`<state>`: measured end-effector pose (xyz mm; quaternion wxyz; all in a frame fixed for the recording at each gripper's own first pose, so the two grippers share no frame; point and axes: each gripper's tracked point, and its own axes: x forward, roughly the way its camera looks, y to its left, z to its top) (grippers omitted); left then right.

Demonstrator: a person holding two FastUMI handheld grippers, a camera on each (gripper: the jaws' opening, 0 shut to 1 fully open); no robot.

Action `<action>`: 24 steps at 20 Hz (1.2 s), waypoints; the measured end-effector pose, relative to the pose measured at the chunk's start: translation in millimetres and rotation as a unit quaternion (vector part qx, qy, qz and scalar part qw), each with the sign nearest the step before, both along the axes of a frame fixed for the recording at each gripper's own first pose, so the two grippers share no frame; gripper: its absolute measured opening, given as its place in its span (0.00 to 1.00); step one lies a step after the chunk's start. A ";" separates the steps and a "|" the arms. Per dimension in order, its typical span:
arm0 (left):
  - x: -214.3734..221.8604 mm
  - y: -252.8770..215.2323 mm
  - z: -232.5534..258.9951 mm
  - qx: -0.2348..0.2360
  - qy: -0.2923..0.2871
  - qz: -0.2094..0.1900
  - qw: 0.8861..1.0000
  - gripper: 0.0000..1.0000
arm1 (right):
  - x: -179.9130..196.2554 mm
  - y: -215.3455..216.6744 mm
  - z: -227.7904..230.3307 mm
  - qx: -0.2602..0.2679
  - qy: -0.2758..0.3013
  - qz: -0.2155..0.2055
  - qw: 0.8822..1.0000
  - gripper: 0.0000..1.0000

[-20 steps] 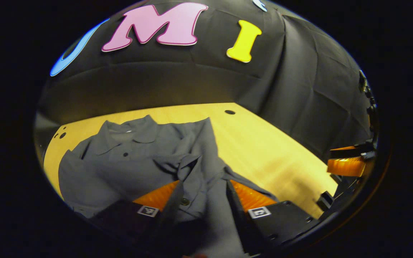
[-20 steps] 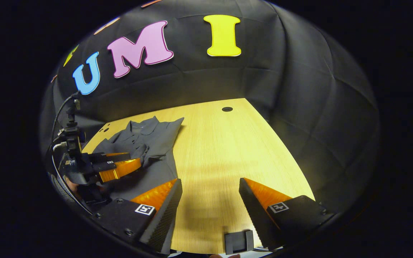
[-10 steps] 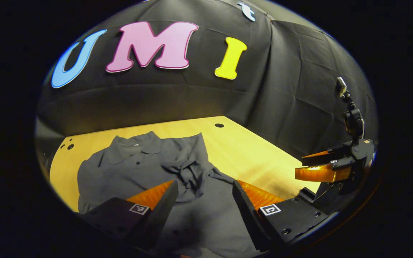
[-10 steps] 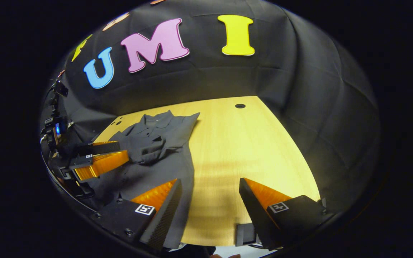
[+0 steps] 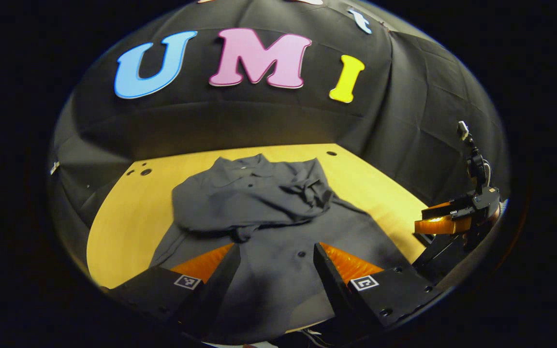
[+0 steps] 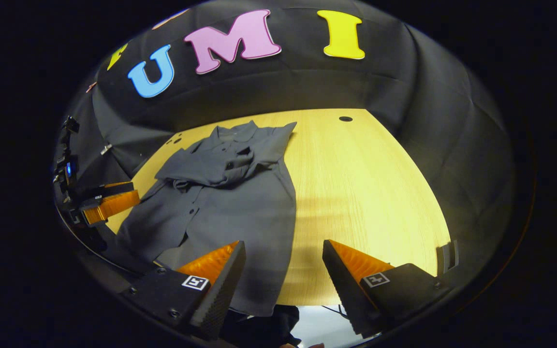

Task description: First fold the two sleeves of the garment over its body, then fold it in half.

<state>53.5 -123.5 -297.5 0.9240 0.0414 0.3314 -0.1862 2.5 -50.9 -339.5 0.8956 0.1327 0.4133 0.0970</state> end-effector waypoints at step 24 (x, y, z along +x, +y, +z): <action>-81.9 183.1 -110.4 0.083 0.191 0.139 0.968 0.96 | -56.2 59.0 -80.1 -0.039 0.106 0.013 0.994 0.99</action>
